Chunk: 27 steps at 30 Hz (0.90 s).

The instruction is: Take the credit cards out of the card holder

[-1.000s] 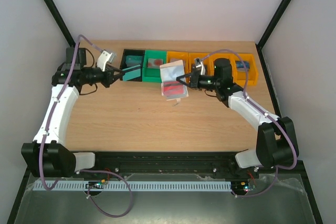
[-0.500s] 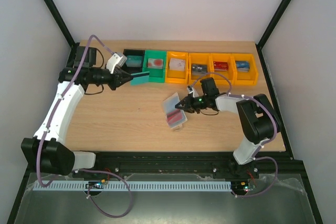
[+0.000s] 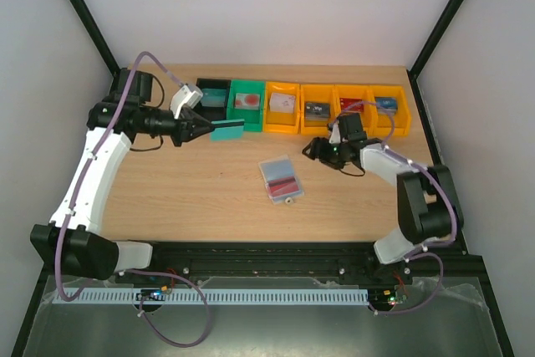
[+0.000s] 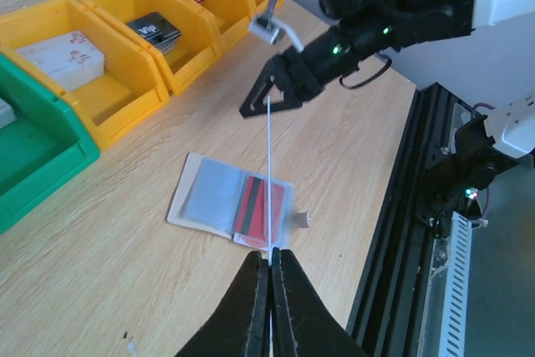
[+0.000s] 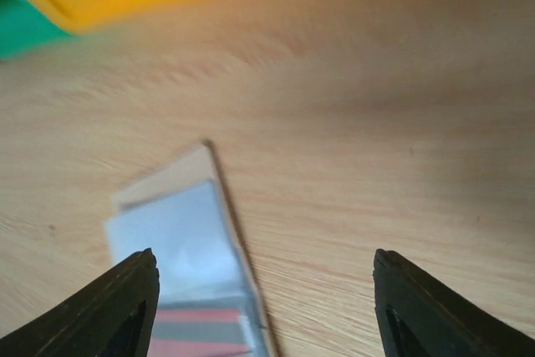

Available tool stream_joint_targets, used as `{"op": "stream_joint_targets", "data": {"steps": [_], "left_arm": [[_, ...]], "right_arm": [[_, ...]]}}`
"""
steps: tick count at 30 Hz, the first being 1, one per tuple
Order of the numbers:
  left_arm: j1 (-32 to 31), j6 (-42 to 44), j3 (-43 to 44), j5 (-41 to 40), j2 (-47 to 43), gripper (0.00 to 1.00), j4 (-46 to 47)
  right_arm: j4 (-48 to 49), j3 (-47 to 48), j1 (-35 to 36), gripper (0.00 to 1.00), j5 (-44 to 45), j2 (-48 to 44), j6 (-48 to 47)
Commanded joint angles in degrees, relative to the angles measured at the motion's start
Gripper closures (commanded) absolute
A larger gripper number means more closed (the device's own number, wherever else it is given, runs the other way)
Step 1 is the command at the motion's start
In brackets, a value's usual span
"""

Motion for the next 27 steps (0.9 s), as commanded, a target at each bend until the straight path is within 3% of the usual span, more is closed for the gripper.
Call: {"op": "stream_joint_targets", "data": {"steps": [1,6,10,14,20,22,25,27], "left_arm": [[-1.36,2.00,2.51,2.43,-0.20,0.98,-3.43],[-4.82,5.65,4.08,3.62,0.45,0.98,-6.63],[-9.40,6.36,5.40,1.53,0.82,0.98,-7.75],[-15.40,6.44,7.08,-7.44,1.09,0.98,-9.15],[-16.94,7.25,7.83,-4.84,0.32,0.98,-10.64],[-16.94,7.32,7.93,-4.69,0.40,0.98,-10.86],[-17.03,7.90,7.93,-4.48,0.58,0.98,-11.21],[-17.03,8.02,7.84,-4.30,0.54,0.98,-11.32]], "right_arm": [[-1.85,4.51,0.90,0.32,7.34,-12.33,-5.67],[6.39,5.63,10.08,0.31,-8.94,-25.61,-15.45],[11.09,7.95,17.78,0.30,-15.34,-27.89,-16.12],[3.39,14.82,24.03,0.30,-10.55,-25.03,-23.11],[-7.68,20.07,26.30,0.36,-18.03,-20.50,-30.67],[-11.31,21.17,26.49,0.42,-21.49,-19.45,-33.05],[-11.81,20.64,26.58,0.66,-18.45,-20.24,-33.12],[-10.99,20.00,26.52,0.75,-16.24,-20.99,-32.19]]}}
